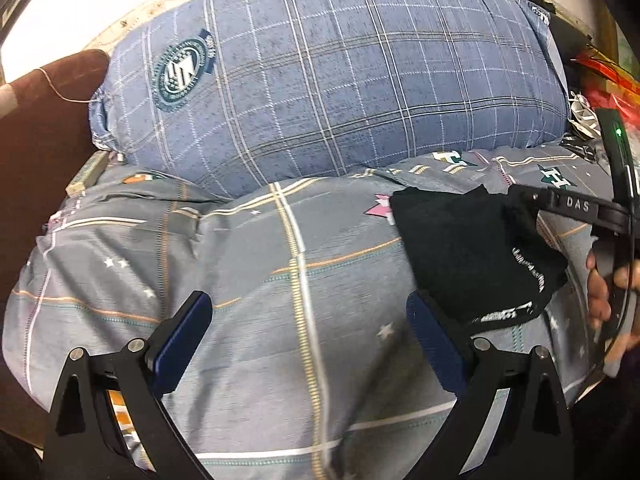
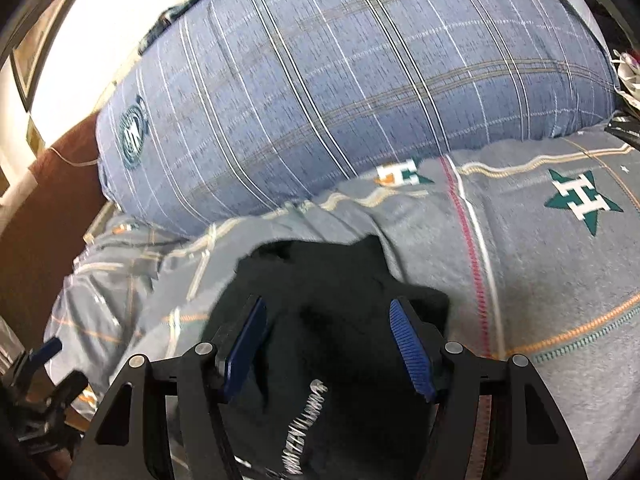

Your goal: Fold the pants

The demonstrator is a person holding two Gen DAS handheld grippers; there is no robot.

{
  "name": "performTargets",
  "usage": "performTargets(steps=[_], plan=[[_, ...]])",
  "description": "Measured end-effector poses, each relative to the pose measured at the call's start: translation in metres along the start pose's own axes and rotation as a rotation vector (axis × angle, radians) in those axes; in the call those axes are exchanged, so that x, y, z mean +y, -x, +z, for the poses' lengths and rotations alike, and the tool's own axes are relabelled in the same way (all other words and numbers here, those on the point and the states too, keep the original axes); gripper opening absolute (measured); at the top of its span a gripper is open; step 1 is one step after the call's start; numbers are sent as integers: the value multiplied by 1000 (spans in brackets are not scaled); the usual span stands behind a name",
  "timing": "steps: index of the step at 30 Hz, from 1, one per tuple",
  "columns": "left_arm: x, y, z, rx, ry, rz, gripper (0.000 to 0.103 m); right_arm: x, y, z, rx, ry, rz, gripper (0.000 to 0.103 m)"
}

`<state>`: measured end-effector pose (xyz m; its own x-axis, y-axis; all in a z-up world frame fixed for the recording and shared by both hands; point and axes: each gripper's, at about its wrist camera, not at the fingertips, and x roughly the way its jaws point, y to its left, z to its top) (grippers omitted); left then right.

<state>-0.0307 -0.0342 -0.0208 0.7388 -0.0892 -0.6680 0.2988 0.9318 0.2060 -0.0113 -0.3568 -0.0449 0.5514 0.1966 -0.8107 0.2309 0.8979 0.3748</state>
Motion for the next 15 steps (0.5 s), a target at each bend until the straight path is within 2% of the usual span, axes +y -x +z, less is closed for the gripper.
performTargets(steps=[8,15], plan=[[19,-7,-10,-9,9,-25,99,-3,12,-17,-53,-21,-42,66],[37,-7,-14,-17,64,-53,99,-19,23,-22,-64,-76,-66,67]])
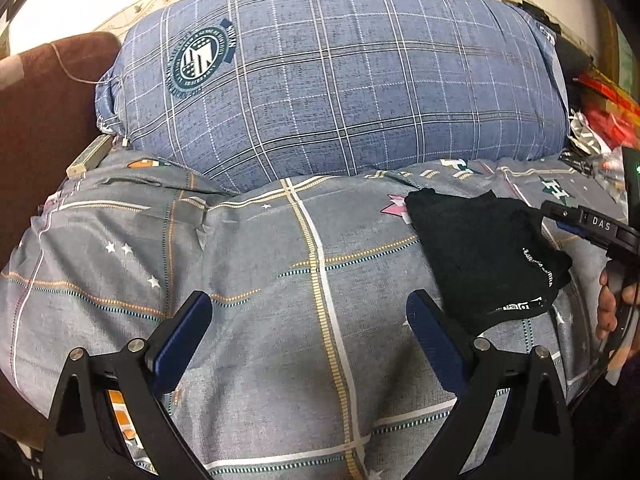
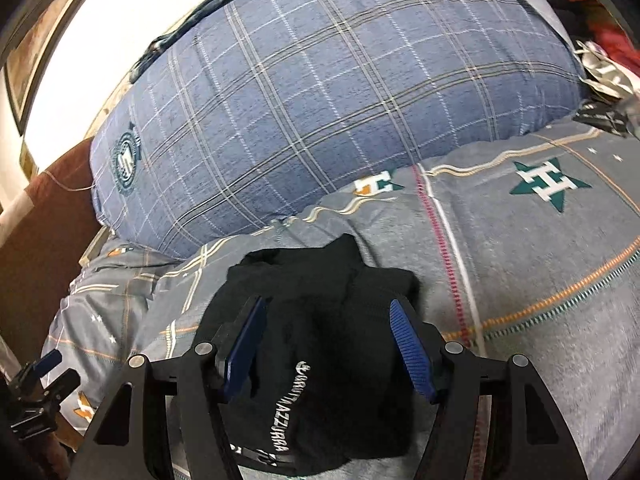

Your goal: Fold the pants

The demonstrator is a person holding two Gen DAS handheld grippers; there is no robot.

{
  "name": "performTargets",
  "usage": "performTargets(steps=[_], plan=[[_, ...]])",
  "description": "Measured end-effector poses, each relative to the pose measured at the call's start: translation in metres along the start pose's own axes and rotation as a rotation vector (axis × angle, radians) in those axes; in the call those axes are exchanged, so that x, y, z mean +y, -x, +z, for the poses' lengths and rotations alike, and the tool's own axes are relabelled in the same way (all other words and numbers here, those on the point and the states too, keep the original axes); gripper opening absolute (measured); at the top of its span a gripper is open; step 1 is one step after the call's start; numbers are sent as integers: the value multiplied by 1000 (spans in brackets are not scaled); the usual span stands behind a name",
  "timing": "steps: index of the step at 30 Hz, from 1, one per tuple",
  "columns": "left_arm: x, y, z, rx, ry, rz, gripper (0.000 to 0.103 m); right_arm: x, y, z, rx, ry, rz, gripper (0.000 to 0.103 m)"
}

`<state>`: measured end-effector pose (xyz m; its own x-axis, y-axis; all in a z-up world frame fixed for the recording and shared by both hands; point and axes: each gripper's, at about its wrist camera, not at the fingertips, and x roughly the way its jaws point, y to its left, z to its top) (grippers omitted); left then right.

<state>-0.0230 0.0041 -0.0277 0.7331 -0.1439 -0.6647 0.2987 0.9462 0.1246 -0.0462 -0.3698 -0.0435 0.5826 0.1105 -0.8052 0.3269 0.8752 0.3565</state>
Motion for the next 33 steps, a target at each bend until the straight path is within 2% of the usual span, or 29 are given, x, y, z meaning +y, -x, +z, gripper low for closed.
performTargets(steps=[4,8,11,16,20,23,26,33], plan=[[17,8,-3,-3,36,8,99,5,-1,-2,11,-19,1,67],[35,21,-1,-11,73,15,99,31,1,-3,48,6,35,67],[52,39,2,-43,115,15,99,61,7,8,83,42,23,67],[72,67,6,-103,148,14,99,117,25,21,75,143,42,68],[75,62,10,-70,132,14,99,145,33,21,62,180,101,70],[69,51,11,-44,109,31,99,151,30,17,55,196,122,71],[63,37,12,-29,96,32,99,150,19,11,61,238,86,71],[52,-1,9,-12,99,40,99,120,-3,1,18,213,85,71]])
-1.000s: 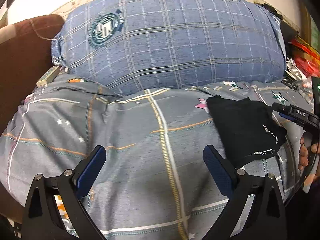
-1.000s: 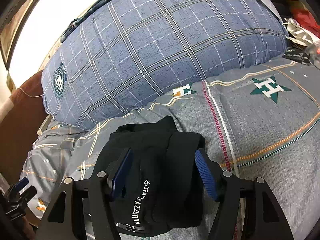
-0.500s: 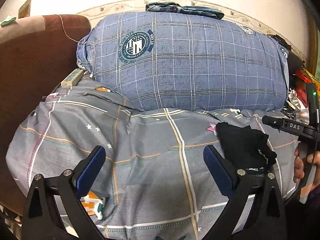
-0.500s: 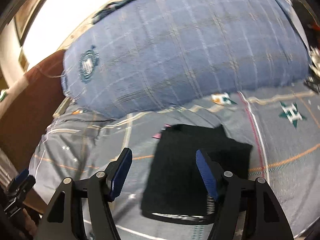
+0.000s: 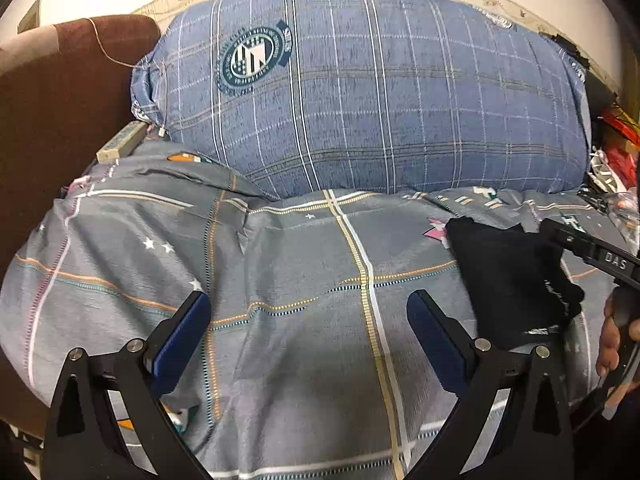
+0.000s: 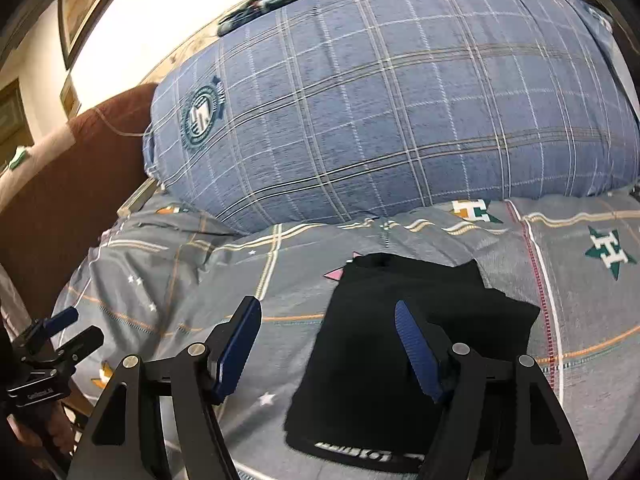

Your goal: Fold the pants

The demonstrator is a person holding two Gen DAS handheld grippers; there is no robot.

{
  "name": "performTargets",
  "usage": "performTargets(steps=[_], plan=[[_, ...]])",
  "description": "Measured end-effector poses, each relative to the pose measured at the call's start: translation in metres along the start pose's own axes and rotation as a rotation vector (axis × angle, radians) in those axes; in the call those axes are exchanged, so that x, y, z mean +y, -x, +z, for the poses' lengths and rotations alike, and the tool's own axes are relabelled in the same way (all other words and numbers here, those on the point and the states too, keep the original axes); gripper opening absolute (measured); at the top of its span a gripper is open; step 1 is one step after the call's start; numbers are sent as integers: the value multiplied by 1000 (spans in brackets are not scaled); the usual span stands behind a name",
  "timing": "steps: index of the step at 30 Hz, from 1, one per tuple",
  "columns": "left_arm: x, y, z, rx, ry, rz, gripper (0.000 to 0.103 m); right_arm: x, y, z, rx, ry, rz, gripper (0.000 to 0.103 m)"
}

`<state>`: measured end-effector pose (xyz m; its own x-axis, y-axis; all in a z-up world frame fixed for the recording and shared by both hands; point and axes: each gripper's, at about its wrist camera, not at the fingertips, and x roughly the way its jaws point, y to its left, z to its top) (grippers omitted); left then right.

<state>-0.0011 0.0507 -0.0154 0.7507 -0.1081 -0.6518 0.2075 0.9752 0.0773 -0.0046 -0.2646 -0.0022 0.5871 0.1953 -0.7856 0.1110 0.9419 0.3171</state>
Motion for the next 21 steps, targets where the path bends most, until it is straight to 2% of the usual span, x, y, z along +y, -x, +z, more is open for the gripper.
performTargets(steps=[4,7,15,17,21], plan=[[-6,-23,10,2,0,-7,99,-27,-8,-4,-33,-45,-16,71],[-17,-43,18,11,13,-50,99,-49,-10,-7,-24,-64,-17,71],[-75,-92,31,47,-26,-144,99,-102,-9,-7,12,-140,-50,71],[-91,-101,33,72,-39,-183,99,-109,-10,-7,26,-165,-42,71],[-119,-117,23,147,-97,-308,99,-120,-14,-8,52,-193,-84,71]])
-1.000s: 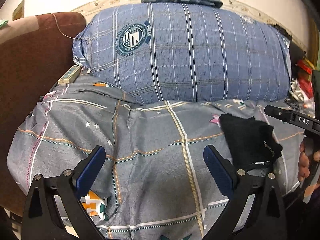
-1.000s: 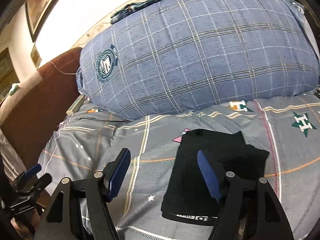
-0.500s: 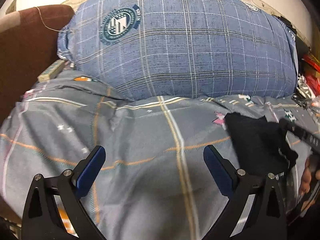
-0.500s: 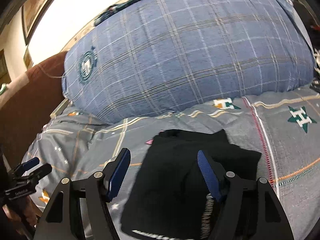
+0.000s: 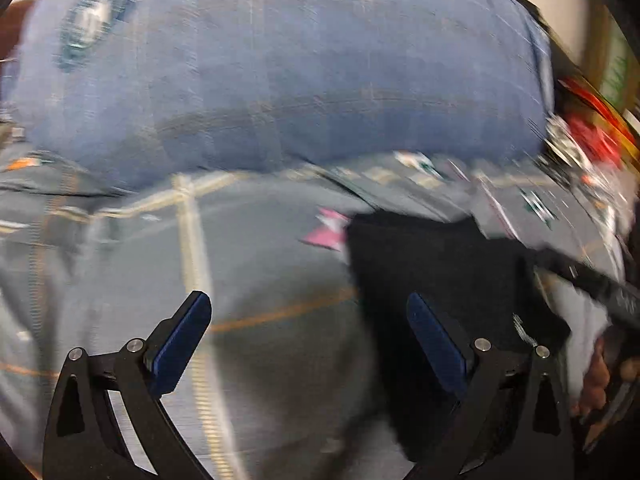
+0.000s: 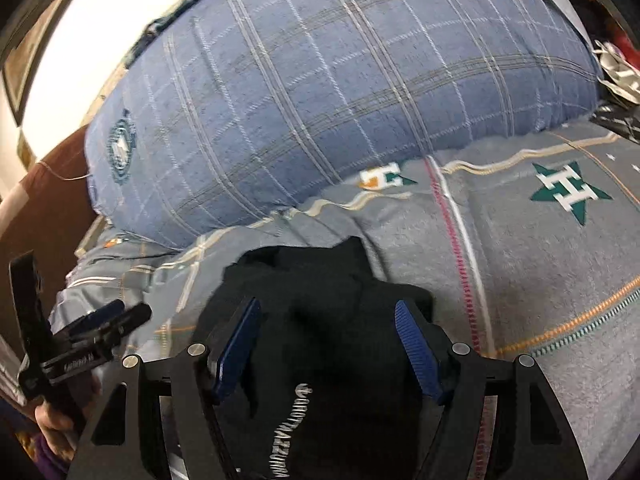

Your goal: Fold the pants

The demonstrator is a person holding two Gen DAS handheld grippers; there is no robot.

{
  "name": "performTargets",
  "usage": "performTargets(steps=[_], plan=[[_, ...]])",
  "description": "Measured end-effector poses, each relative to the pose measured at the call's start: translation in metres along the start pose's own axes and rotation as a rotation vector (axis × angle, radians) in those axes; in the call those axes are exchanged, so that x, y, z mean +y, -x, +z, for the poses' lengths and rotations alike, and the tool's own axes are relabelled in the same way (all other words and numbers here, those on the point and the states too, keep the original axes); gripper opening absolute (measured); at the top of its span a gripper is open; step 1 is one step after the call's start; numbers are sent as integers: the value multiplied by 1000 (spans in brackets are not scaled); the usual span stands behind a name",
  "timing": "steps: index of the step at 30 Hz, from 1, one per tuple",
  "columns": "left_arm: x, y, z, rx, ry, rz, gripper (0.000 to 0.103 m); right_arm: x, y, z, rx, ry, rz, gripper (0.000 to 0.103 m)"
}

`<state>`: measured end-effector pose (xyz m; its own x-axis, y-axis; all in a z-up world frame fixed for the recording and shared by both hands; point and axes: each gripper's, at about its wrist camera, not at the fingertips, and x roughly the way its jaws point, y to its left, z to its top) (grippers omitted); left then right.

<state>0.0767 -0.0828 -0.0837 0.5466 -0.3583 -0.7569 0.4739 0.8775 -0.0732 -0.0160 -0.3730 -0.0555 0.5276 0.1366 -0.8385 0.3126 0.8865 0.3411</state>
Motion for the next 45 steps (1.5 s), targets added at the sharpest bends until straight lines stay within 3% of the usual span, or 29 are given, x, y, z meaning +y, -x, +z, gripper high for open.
performTargets(steps=[4,9,23,45], plan=[[-8,-12,-12,18,-47,-54,99,-7,-2,2,-6,-25,-9,71],[-10,-10,-14,-2,-30,-104,99,-4,-7,-1,-7,-19,-25,71],[-9,7,-18,-31,-44,-28,99,-3,-23,-12,54,-13,-62,71],[-7,-4,-20,5,-45,-40,99,0,-28,-14,77,-37,-1,73]])
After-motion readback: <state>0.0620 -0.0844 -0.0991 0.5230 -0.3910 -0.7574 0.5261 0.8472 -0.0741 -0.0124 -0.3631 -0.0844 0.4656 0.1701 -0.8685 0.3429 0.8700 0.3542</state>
